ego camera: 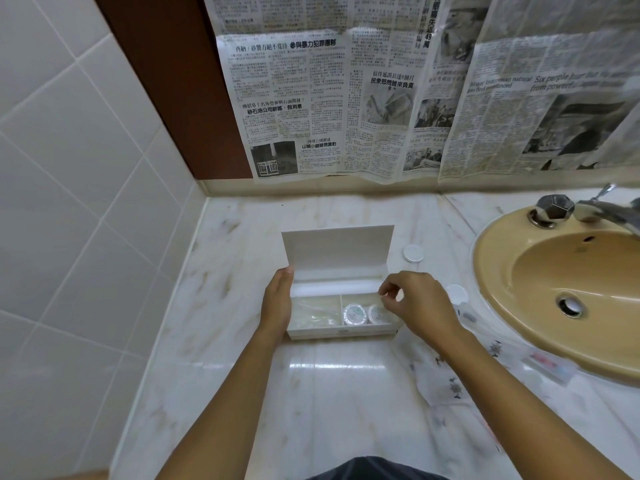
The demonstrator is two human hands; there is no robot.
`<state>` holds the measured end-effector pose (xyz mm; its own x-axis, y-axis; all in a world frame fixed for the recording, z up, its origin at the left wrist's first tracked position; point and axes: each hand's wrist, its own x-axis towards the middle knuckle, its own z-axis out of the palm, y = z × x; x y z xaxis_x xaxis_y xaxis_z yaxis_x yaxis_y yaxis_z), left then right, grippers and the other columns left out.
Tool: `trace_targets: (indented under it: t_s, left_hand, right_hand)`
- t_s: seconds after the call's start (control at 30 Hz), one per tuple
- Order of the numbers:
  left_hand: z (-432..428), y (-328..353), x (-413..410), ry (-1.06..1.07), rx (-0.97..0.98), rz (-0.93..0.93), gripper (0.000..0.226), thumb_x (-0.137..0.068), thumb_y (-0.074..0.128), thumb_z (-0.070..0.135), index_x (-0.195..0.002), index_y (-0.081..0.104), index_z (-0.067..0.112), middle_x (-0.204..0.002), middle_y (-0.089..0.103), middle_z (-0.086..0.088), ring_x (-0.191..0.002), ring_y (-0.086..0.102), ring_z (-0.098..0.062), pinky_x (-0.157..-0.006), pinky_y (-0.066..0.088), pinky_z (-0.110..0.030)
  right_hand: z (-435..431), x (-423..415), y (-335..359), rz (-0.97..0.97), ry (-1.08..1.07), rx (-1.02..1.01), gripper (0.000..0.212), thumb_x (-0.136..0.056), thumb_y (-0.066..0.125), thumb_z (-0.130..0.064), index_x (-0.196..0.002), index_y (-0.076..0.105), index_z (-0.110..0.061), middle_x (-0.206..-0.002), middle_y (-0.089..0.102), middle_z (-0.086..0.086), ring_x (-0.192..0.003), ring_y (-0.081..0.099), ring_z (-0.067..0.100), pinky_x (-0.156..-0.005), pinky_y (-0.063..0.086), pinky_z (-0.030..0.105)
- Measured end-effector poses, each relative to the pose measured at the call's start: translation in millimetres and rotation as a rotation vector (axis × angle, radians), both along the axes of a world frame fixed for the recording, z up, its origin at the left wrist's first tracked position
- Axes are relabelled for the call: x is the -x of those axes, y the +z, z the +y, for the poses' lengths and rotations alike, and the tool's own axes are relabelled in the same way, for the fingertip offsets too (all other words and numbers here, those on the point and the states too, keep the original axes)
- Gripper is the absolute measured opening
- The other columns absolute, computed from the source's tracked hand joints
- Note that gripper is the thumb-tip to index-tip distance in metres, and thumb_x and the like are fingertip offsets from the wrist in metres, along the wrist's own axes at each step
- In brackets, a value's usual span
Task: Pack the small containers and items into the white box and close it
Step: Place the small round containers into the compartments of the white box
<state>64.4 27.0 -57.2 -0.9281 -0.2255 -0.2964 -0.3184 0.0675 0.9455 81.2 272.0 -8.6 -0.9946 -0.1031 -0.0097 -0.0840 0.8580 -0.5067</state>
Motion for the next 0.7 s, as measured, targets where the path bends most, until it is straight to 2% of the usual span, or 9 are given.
trace_targets:
  t_s: [0.1, 0.2, 0.37, 0.43, 0.57, 0.7]
  left_hand:
    - [0, 0, 0, -0.006, 0.004, -0.004, 0.03, -0.106, 0.039, 0.036, -0.128, 0.058, 0.026, -0.124, 0.06, 0.013, -0.116, 0.052, -0.003, -0.098, 0.033, -0.018]
    - [0, 2, -1, -0.005, 0.002, -0.005, 0.027, -0.106, 0.039, 0.035, -0.124, 0.058, 0.028, -0.118, 0.061, 0.018, -0.111, 0.053, 0.001, -0.091, 0.035, -0.012]
    - [1, 5, -1, -0.001, 0.003, -0.017, 0.021, -0.106, 0.039, 0.033, -0.119, 0.055, 0.031, -0.109, 0.056, 0.028, -0.101, 0.05, 0.012, -0.089, 0.032, -0.01]
    - [1, 5, -1, -0.004, 0.009, -0.016, 0.02, -0.106, 0.039, 0.034, -0.119, 0.055, 0.031, -0.108, 0.055, 0.03, -0.1, 0.049, 0.014, -0.089, 0.032, -0.011]
    - [1, 5, -2, 0.0, 0.018, -0.012, 0.021, -0.106, 0.039, 0.034, -0.12, 0.055, 0.03, -0.109, 0.056, 0.028, -0.105, 0.051, 0.005, -0.089, 0.031, -0.012]
    - [3, 7, -2, 0.004, 0.006, -0.021, 0.02, -0.107, 0.038, 0.033, -0.122, 0.051, 0.031, -0.113, 0.053, 0.022, -0.112, 0.047, 0.0, -0.096, 0.03, -0.017]
  right_hand:
    - [20, 2, 6, 0.082, -0.157, 0.096, 0.007, -0.082, 0.069, -0.02, -0.086, 0.072, -0.026, -0.075, 0.067, -0.012, -0.069, 0.061, 0.008, -0.065, 0.05, 0.031]
    - [50, 8, -1, 0.078, -0.284, 0.038, 0.012, -0.083, 0.07, -0.024, -0.095, 0.071, -0.026, -0.084, 0.065, -0.01, -0.076, 0.057, 0.013, -0.065, 0.043, 0.03]
    - [95, 11, -20, -0.166, -0.436, -0.137, 0.043, -0.074, 0.079, -0.039, -0.112, 0.066, -0.024, -0.112, 0.063, 0.004, -0.088, 0.06, 0.022, -0.065, 0.041, 0.031]
    - [102, 10, -27, -0.245, -0.449, -0.159, 0.051, -0.07, 0.082, -0.04, -0.114, 0.064, -0.025, -0.116, 0.063, 0.005, -0.093, 0.06, 0.025, -0.067, 0.041, 0.032]
    - [103, 9, -37, -0.23, -0.486, -0.137, 0.046, -0.072, 0.082, -0.032, -0.114, 0.065, -0.023, -0.108, 0.067, 0.003, -0.097, 0.061, 0.027, -0.069, 0.042, 0.031]
    - [98, 9, -37, -0.171, -0.533, -0.095, 0.031, -0.079, 0.072, -0.036, -0.107, 0.069, -0.023, -0.102, 0.07, 0.004, -0.093, 0.063, 0.029, -0.068, 0.043, 0.031]
